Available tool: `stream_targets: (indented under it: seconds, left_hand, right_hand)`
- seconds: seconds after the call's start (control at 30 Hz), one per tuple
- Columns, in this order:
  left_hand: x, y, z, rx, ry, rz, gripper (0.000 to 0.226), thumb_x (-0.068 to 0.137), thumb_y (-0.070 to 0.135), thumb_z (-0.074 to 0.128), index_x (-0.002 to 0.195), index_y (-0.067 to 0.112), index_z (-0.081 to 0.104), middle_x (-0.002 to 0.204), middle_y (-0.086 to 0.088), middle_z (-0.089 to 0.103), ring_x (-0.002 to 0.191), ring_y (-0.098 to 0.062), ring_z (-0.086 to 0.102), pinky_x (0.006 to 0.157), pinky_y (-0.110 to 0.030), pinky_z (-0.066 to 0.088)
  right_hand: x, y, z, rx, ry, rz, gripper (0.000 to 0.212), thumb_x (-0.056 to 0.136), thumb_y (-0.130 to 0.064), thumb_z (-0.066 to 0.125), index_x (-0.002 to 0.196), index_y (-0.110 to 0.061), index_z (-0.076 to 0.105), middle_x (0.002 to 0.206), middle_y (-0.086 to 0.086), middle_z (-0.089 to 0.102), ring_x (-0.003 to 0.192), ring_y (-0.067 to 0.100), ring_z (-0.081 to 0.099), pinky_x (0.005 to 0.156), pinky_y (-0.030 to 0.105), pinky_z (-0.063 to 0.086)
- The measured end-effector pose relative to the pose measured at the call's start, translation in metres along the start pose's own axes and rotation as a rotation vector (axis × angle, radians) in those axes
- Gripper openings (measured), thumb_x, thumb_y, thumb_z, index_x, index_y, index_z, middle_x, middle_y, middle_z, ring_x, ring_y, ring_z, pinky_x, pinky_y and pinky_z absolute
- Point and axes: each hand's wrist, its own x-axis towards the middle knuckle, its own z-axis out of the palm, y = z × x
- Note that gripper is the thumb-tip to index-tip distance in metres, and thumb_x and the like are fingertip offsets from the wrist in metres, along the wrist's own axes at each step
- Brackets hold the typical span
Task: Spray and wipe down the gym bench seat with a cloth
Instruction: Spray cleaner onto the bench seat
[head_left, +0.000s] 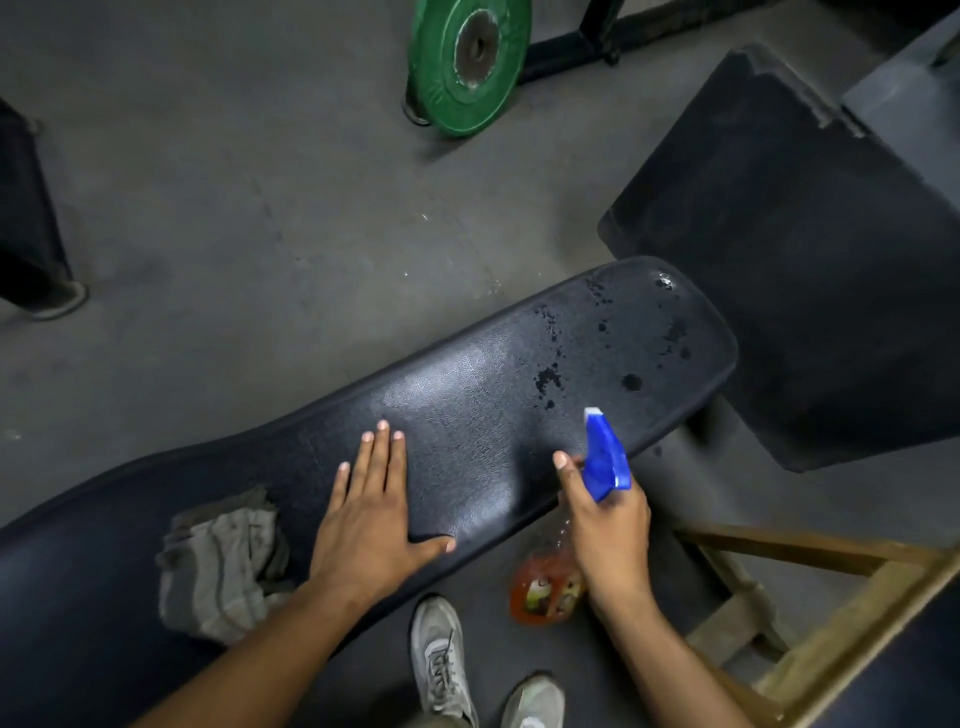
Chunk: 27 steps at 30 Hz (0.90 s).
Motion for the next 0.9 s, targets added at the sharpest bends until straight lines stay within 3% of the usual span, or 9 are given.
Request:
stream_targets:
  seconds: [0.13,0.33,0.47,0.53,0.63,0.77,0.9]
  left_hand:
    - [0.000,0.000,0.000,0.001,-0.009,-0.006,0.140,0.072,0.088,0.054,0.155,0.013,-0.030,0.159,-0.001,-0.044,0.150,-0.019,-0.034,0.127,-0.043,-0.008]
    - [0.000,0.002,0.000,0.033,-0.049,-0.012,0.141,0.071,0.088,0.055,0.155,0.014,-0.030,0.160,-0.001,-0.043,0.150,-0.019,-0.034,0.127,-0.044,-0.006]
    - [-0.001,0.004,-0.003,0.032,-0.077,-0.018,0.141,0.071,0.087,0.057,0.156,0.013,-0.027,0.162,-0.003,-0.039,0.151,-0.020,-0.032,0.128,-0.045,-0.005]
    - [0.000,0.005,-0.004,0.038,-0.093,-0.021,0.143,0.070,0.088,0.058,0.157,0.013,-0.027,0.163,-0.003,-0.038,0.152,-0.019,-0.031,0.128,-0.045,-0.005]
    - [0.000,0.005,-0.004,0.040,-0.103,-0.020,0.143,0.069,0.089,0.057,0.157,0.013,-0.027,0.162,-0.002,-0.039,0.151,-0.019,-0.031,0.128,-0.045,-0.006]
    - [-0.002,0.004,-0.004,0.045,-0.109,-0.012,0.143,0.069,0.089,0.056,0.156,0.014,-0.029,0.161,-0.002,-0.041,0.150,-0.019,-0.033,0.127,-0.045,-0.007]
    - [-0.001,0.004,-0.003,0.049,-0.115,-0.008,0.142,0.069,0.089,0.056,0.156,0.014,-0.028,0.161,-0.002,-0.040,0.151,-0.019,-0.033,0.127,-0.045,-0.008]
  right_hand:
    - [-0.010,-0.003,0.008,-0.023,-0.094,-0.016,0.018,0.088,-0.033,0.081,0.087,-0.021,0.069,0.071,-0.018,0.070,0.064,-0.001,0.059,0.068,0.020,0.048]
    - [-0.041,0.013,0.005,-0.095,-0.177,-0.017,0.026,0.089,-0.039,0.078,0.081,-0.020,0.063,0.064,-0.013,0.064,0.057,0.006,0.055,0.065,0.032,0.048]
    - [-0.055,0.028,-0.014,-0.083,-0.095,0.027,0.023,0.089,-0.035,0.080,0.078,-0.020,0.065,0.058,-0.016,0.063,0.054,-0.001,0.055,0.061,0.021,0.044]
    - [-0.054,0.036,-0.026,-0.043,-0.032,0.074,0.021,0.089,-0.034,0.080,0.082,-0.018,0.068,0.060,-0.014,0.065,0.056,0.000,0.057,0.065,0.027,0.047]
    - [-0.050,0.045,-0.041,-0.008,0.039,0.099,0.024,0.088,-0.040,0.078,0.086,-0.018,0.068,0.064,-0.003,0.067,0.060,0.013,0.060,0.069,0.035,0.051]
    - [-0.044,0.053,-0.056,-0.016,0.097,0.046,0.033,0.089,-0.045,0.075,0.080,-0.015,0.063,0.065,0.000,0.065,0.061,0.016,0.057,0.070,0.038,0.050]
    - [-0.055,0.057,-0.054,-0.055,0.032,0.053,0.036,0.090,-0.044,0.075,0.076,-0.013,0.063,0.060,0.000,0.062,0.058,0.013,0.055,0.065,0.034,0.045]
